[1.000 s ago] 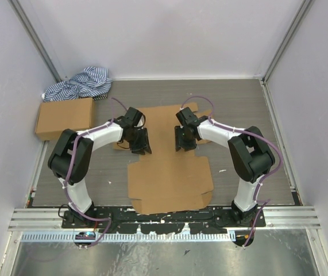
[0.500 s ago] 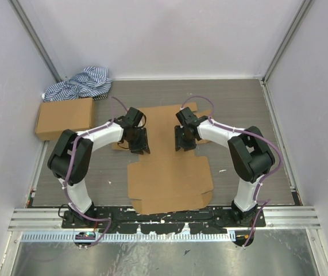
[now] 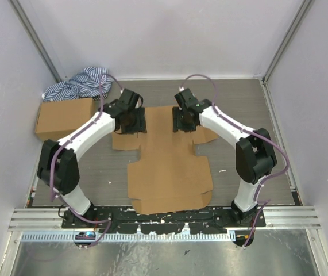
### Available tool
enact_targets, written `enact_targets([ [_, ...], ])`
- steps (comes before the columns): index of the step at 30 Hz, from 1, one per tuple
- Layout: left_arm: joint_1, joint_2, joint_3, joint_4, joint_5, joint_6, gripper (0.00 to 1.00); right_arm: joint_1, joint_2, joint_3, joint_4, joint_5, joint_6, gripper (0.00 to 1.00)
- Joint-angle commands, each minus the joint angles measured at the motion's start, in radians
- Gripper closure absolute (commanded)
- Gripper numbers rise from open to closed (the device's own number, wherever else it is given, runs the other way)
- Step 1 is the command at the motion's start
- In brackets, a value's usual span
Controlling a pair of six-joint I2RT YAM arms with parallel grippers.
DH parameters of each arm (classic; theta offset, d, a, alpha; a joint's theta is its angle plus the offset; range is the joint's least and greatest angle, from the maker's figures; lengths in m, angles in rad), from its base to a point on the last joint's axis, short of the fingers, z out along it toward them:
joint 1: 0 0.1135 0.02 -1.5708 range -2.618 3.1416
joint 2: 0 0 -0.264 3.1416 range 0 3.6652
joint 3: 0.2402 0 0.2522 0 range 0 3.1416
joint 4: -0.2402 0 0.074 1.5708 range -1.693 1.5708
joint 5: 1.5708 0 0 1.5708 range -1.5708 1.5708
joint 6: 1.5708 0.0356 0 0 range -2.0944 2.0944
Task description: Fold the paper box
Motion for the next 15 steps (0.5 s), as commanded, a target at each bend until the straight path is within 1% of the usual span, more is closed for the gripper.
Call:
enact_targets([
  [1, 0.05, -0.05, 0.109, -0.029, -0.11, 0.07, 0.33, -0.069, -0.058, 0.188, -0.032, 0.032, -0.048, 0.44],
  [6, 0.17, 0.034, 0.214, 0.001, -0.051, 0.068, 0.32, -0.193, 0.052, 0.364, -0.014, -0.032, -0.102, 0.4],
  [10, 0.246, 0.112, 0.255, 0.097, 0.021, 0.037, 0.31, -0.271, 0.175, 0.463, 0.039, -0.07, -0.132, 0.36],
  [15, 0.258, 0.23, 0.366, 0.101, 0.02, 0.06, 0.31, -0.343, 0.336, 0.555, 0.126, -0.235, -0.118, 0.36],
])
